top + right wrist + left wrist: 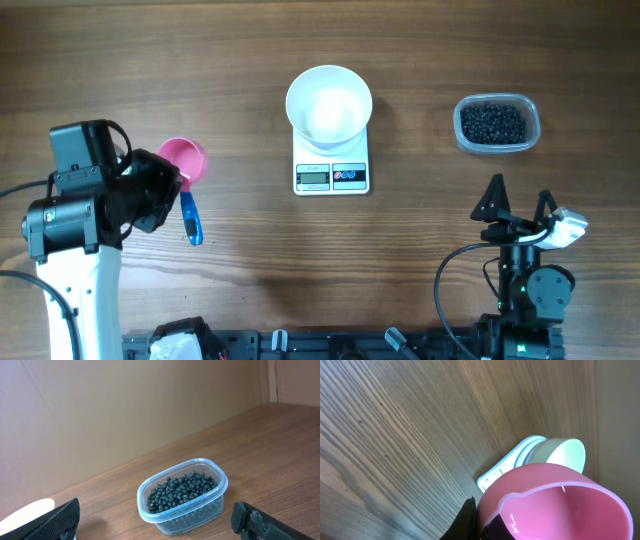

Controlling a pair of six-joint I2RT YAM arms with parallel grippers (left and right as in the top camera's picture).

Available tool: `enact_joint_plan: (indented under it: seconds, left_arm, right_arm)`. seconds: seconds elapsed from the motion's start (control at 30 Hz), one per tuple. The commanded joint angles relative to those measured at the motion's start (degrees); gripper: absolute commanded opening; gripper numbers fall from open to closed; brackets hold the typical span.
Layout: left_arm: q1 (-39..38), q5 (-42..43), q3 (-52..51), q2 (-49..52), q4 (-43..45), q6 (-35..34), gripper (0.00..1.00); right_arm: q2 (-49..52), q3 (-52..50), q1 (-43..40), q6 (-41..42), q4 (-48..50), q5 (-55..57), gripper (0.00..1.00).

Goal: Scoop item into bowl and weigh 150g on scale

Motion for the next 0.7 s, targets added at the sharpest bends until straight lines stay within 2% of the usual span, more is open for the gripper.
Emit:
enact_joint_plan:
  seconds: [0.0,0.07,0.23,0.43,0.67]
  left_arm:
    - [-0.3,2.3,0.2,-0.3,-1.0,-1.0,0.04]
    - [-0.3,2.3,0.2,-0.3,-2.3,-2.9,0.04]
    - [-0.3,3.8,0.2,-0.3,-6.4,-13.3,0.04]
    - [-0.3,8.5,0.2,-0.3,-6.9,-14.7,0.04]
    - [-0.3,8.9,0.2,-0.3,-5.7,-19.3,0.04]
  right_arm:
    - [-0.2,0.0,0.2,0.4,0.2,-0.5,1.00]
    - [-0.2,0.0,0.2,0.4,0.2,-0.5,1.00]
    - [-0.2,0.0,0.2,0.5,0.2,-0.5,1.00]
    - [-0.2,0.0,0.2,0.4,0.2,-0.5,1.00]
    - [-0.2,0.0,0.2,0.5,0.2,-0.5,1.00]
